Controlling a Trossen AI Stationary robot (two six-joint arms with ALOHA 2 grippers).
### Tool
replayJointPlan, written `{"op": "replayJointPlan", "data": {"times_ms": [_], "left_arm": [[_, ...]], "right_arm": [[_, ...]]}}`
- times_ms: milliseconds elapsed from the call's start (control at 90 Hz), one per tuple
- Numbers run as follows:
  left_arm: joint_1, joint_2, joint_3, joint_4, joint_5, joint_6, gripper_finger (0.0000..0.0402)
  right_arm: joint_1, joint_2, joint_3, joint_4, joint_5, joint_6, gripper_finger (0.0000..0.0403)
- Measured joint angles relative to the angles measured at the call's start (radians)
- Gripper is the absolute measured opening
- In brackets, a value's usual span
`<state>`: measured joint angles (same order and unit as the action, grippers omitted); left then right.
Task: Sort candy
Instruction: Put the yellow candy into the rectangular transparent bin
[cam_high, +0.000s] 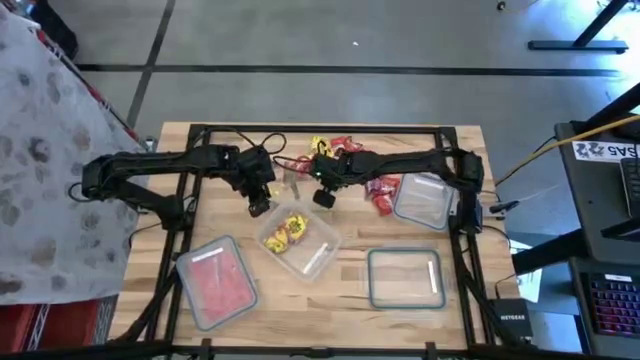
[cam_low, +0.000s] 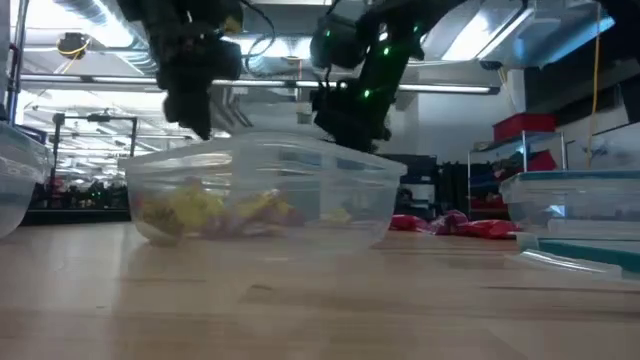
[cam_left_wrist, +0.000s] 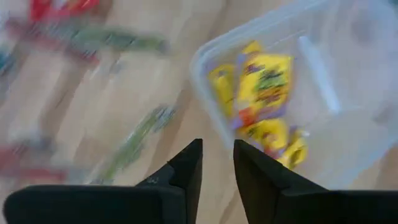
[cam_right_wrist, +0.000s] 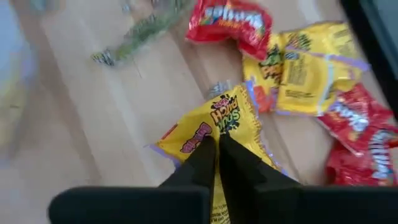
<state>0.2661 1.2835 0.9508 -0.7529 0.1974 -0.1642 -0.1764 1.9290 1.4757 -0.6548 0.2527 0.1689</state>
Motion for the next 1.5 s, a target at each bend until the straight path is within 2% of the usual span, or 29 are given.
{"op": "replayJointPlan", "data": {"times_ms": [122, 267, 456, 589, 656, 733, 933, 989, 1100, 1344, 1500], "left_arm": [[0.001, 0.009, -0.054, 0.084, 0.044, 0.035, 0.0086], [0.003, 0.033, -0.141, 0.198, 0.062, 0.079, 0.0131], [0.005, 0.059, -0.228, 0.34, 0.044, 0.003, 0.0203], [0.001, 0.092, -0.261, 0.398, 0.038, -0.065, 0.0222], [-0.004, 0.112, -0.271, 0.421, 0.05, -0.114, 0.021], [-0.005, 0.139, -0.273, 0.433, 0.064, -0.186, 0.0178], [-0.004, 0.166, -0.273, 0.473, 0.07, -0.332, 0.0037], [-0.004, 0.166, -0.273, 0.503, 0.069, -0.368, 0.0014], [0.004, 0.167, -0.272, 0.581, 0.069, -0.481, 0.001], [0.053, 0.167, -0.272, 0.667, -0.064, -0.722, 0.0002], [0.065, 0.167, -0.272, 0.678, -0.098, -0.81, 0.0003]], "right_arm": [[0.0, -0.041, 0.002, 0.001, 0.003, 0.015, 0.0], [0.001, -0.054, 0.001, -0.001, 0.002, 0.04, 0.0], [0.001, -0.056, 0.002, -0.007, -0.013, 0.043, 0.0], [0.001, -0.055, 0.002, -0.008, -0.017, 0.044, 0.0], [0.001, -0.055, 0.002, -0.007, -0.018, 0.044, 0.0], [0.001, -0.055, 0.002, -0.008, -0.017, 0.044, 0.0], [0.002, -0.101, 0.003, -0.06, -0.004, 0.055, 0.0], [0.002, -0.124, 0.004, -0.076, 0.003, 0.055, 0.0], [0.002, -0.173, 0.004, -0.095, 0.026, 0.055, 0.0], [0.0, -0.253, 0.005, -0.105, 0.054, 0.055, 0.0], [0.0, -0.258, 0.005, -0.108, 0.053, 0.055, 0.0]]}}
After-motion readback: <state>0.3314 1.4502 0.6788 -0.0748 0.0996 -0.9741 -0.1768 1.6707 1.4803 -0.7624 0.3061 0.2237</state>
